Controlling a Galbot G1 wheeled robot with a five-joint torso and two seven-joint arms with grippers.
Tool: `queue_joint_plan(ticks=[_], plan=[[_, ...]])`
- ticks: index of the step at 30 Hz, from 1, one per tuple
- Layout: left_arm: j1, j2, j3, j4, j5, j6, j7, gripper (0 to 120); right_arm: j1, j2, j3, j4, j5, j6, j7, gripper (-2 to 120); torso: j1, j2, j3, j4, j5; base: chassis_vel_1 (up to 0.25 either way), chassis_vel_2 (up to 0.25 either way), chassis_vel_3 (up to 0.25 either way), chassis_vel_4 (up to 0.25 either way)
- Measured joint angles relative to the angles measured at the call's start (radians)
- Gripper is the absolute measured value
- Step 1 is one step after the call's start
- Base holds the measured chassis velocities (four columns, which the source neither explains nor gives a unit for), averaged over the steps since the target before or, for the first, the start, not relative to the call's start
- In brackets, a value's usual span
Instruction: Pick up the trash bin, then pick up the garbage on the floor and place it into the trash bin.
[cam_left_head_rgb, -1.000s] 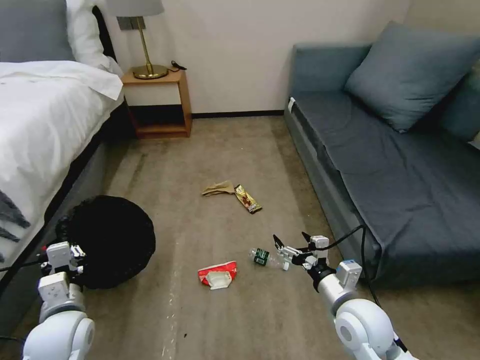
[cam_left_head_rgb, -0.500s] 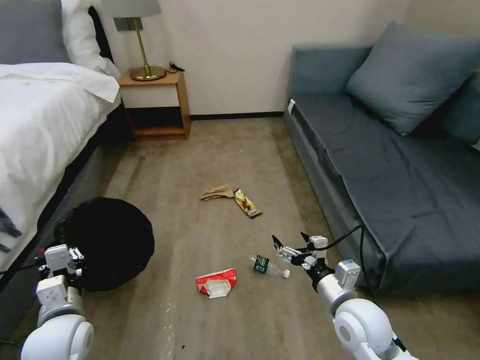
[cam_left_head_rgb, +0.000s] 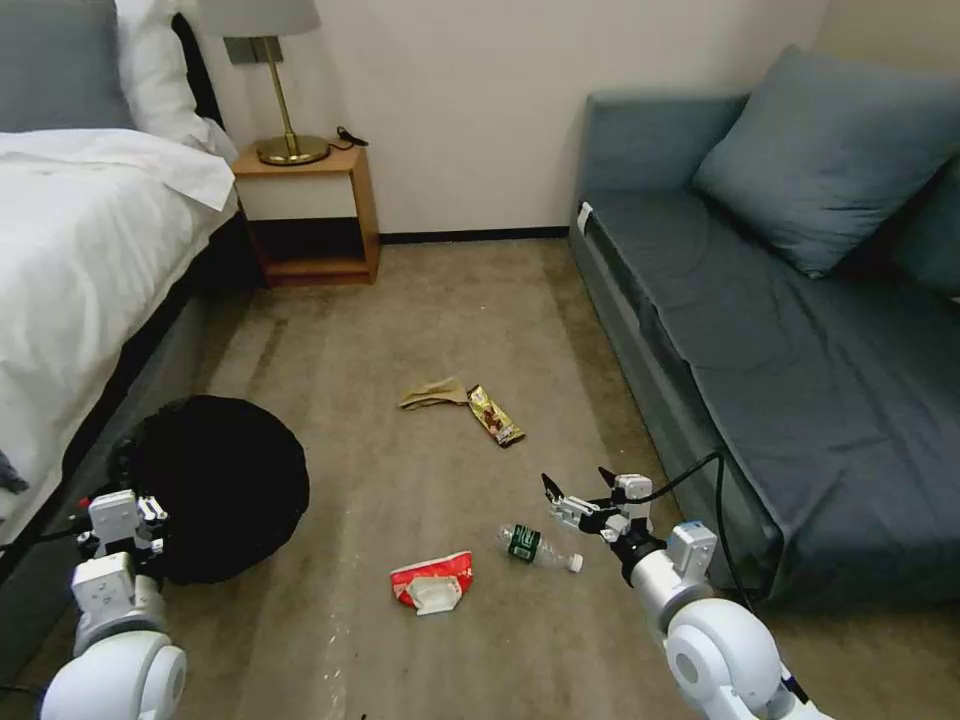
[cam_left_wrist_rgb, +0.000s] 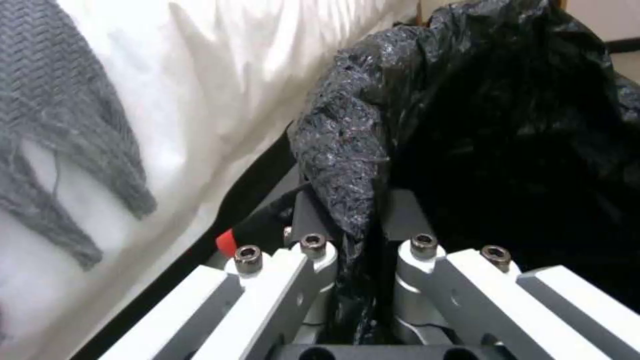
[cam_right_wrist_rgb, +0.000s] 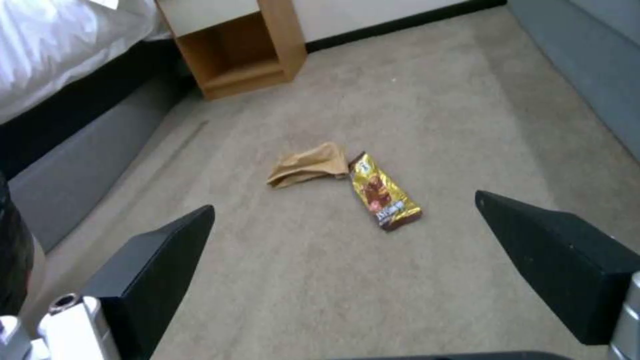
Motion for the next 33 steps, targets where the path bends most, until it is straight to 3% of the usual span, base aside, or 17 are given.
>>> queue_joint_plan(ticks=[11,19,22,26,33], plan=[[0.008,0.003,-0.005,0.007,-0.004,-0.023,0.005,7,0.018,-0.026,0.005,-0.035,0.002,-0.016,-0.058,100,0.000,0.000,0.000,-0.0001,0.0001,-0.023,0.024,0.021,-0.020],[0.024,0.002,-0.012,0.005,-0.010,-0.037,0.016,7,0.130,-0.084,-0.055,-0.101,0.033,-0.073,-0.127,100,0.000,0.000,0.000,0.0000,0.0001,0.000,0.000,0.000,0.000],[0.023,0.000,-0.014,0.003,-0.018,-0.050,0.025,7,0.219,-0.126,-0.121,-0.158,0.039,-0.100,-0.259,100,0.000,0.000,0.000,-0.0001,-0.0001,0.000,0.000,0.000,0.000],[0.016,-0.006,-0.011,0.011,-0.025,-0.086,0.044,7,0.338,-0.156,-0.236,-0.237,0.025,-0.103,-0.335,100,0.000,0.000,0.000,0.0001,0.0000,0.000,0.000,0.000,0.000],[0.009,-0.022,-0.007,0.029,-0.020,-0.092,0.052,7,0.512,-0.120,-0.467,-0.398,0.018,-0.108,-0.350,100,0.000,0.000,0.000,0.0001,-0.0001,0.000,0.000,0.000,0.000]])
